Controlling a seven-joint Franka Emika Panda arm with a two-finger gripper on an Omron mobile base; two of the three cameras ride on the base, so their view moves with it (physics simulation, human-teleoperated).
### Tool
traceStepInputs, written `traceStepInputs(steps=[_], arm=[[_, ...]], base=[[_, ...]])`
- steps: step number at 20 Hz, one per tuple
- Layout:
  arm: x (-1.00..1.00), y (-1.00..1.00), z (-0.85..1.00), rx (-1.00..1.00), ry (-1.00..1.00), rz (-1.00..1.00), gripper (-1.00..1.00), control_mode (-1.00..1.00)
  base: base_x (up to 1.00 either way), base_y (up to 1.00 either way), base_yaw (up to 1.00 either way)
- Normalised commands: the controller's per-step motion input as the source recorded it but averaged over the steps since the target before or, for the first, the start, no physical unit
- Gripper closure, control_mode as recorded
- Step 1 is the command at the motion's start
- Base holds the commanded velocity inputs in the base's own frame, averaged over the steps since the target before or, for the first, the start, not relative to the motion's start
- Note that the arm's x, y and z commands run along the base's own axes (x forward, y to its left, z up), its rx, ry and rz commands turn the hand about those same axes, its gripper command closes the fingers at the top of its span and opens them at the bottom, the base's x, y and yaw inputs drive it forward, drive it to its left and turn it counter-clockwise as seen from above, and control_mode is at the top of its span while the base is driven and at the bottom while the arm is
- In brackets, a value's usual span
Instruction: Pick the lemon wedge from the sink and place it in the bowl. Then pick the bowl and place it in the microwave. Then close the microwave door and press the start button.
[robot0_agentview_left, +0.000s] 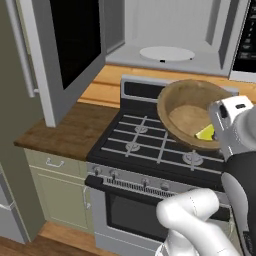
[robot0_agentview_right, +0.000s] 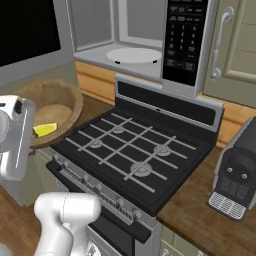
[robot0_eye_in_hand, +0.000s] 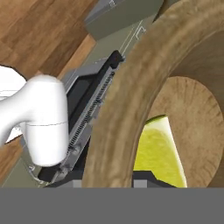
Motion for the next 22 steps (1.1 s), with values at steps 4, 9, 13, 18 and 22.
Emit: traceStepInputs(steps=[4, 9, 13, 18, 22], arm=[[0.46, 0.08, 0.60, 0.00, -0.03, -0.24, 1.00, -1.00], [0.70, 0.00, 0.51, 0.01, -0.02, -0.30, 1.00, -1.00], [0.79, -0.01, 0.29, 0.07, 0.00, -0.01, 1.00, -1.00], [0.88, -0.04, 0.18, 0.11, -0.11, 0.00, 1.00, -1.00], [0.91, -0.09, 0.18, 0.07, -0.05, 0.00, 1.00, -1.00]], base=[[0.00, 0.00, 0.00], [0.00, 0.00, 0.00], [0.00, 0.00, 0.00], [0.00, 0.00, 0.00], [0.00, 0.00, 0.00]])
